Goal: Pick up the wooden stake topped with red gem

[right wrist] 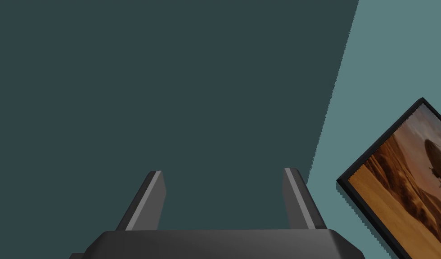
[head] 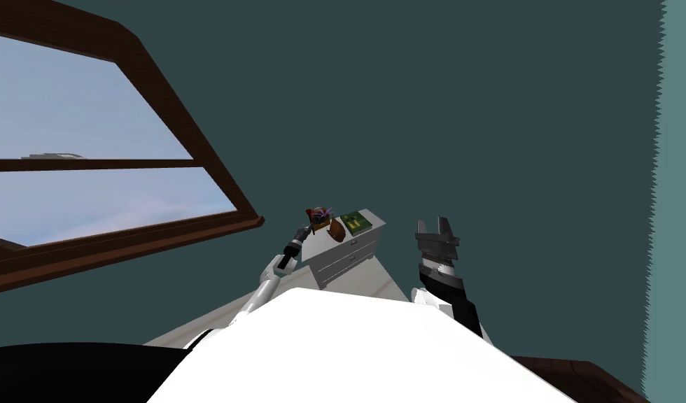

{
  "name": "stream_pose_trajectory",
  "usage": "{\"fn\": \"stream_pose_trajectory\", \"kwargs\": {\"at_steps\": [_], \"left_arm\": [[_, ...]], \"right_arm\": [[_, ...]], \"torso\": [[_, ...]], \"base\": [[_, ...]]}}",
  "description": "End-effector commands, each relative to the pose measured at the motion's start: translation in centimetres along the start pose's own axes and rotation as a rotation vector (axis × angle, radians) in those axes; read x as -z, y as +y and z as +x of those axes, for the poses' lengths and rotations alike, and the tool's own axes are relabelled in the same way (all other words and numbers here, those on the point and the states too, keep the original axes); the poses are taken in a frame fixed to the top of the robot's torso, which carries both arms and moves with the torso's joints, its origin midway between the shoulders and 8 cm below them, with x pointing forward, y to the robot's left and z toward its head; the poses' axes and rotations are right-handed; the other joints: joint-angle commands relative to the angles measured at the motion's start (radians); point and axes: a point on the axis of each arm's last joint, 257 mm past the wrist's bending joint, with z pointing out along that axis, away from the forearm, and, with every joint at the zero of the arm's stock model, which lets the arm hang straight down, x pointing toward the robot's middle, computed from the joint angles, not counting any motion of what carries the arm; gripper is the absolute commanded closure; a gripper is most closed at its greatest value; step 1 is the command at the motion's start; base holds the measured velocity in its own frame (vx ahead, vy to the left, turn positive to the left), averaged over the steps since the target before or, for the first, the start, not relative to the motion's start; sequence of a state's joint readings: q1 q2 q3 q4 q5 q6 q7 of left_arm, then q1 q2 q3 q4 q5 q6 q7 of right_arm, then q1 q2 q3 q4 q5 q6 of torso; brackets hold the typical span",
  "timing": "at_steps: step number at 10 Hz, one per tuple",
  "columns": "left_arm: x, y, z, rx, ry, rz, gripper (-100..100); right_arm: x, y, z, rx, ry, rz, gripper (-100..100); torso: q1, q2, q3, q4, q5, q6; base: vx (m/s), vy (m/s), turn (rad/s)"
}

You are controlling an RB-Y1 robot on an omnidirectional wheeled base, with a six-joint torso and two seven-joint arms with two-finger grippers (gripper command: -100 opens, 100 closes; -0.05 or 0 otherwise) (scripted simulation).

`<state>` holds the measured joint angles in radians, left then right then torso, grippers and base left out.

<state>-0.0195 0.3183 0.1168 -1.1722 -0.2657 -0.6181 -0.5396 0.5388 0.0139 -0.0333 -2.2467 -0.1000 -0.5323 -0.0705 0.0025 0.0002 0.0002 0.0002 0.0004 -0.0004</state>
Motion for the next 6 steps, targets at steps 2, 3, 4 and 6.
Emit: {"fn": "stream_pose_trajectory", "kwargs": {"at_steps": [2,3,4,6], "left_arm": [[-0.1,1.7,1.4,-0.053,0.046,-0.027,-100],[0.0,1.9,1.7,-0.051,0.052,-0.033,-100],[-0.3,2.7,2.2,-0.086,0.073,-0.041,-100],[-0.5,3.6,2.8,-0.117,0.099,-0.054,-100]], "right_arm": [[0.0,0.0,0.0,0.0,0.0,0.0,0],[0.0,0.0,0.0,0.0,0.0,0.0,0],[0.0,0.0,0.0,0.0,0.0,0.0,0],[0.0,0.0,0.0,0.0,0.0,0.0,0]], "torso": [[0.0,0.0,0.0,0.0,0.0,0.0],[0.0,0.001,0.0,0.0,0.0,0.0],[0.0,0.0,0.0,0.0,0.0,0.0],[0.0,0.0,0.0,0.0,0.0,0.0]], "base": [[-0.014,0.032,-0.092],[-0.013,0.032,-0.072],[-0.013,0.041,-0.094],[-0.01,0.036,-0.098]]}}
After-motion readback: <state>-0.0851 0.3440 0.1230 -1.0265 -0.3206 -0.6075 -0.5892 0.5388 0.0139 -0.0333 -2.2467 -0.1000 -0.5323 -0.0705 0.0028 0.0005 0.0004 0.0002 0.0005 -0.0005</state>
